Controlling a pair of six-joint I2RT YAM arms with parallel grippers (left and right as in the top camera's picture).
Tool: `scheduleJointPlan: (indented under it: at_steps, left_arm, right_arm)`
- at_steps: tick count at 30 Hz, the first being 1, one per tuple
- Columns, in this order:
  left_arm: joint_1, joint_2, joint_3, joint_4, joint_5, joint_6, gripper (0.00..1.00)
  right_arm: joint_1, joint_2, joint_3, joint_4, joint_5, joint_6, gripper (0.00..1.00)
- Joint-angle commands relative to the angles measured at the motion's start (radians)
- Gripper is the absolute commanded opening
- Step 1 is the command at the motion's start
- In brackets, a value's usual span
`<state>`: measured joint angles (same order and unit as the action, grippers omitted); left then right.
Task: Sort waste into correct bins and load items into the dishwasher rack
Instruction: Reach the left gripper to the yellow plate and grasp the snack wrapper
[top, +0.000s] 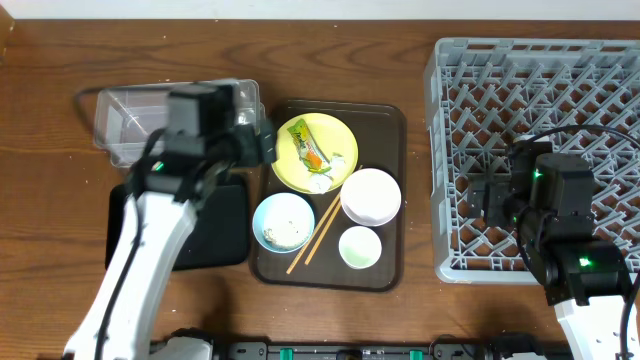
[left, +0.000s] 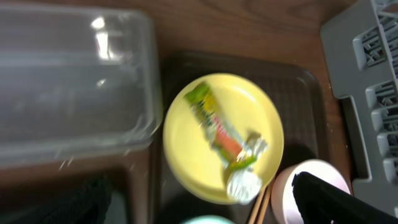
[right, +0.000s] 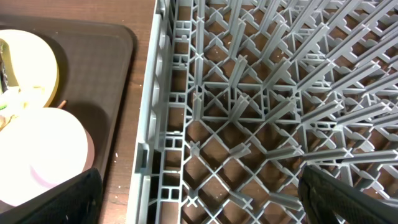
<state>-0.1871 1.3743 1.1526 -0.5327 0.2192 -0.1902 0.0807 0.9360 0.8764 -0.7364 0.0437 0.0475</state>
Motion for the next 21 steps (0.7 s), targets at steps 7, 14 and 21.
scheduleJointPlan:
  at_steps: [7,14,21]
  left_arm:
    - [-0.135,0.25,0.061,0.145,-0.079,-0.166,0.96]
    - [-0.169,0.426,0.061,0.2,-0.078,-0.346,0.95]
    - [-0.196,0.549,0.061,0.269,-0.079,-0.346,0.95]
  right_arm:
    - [-0.009,-0.002,0.023,0.003,-0.004,0.0,0.99]
    - [-0.009,-0.002,0.023,0.003,-0.004,0.0,0.99]
    - [-0.009,-0.002,0.023,0.003,-0.015,0.0,0.99]
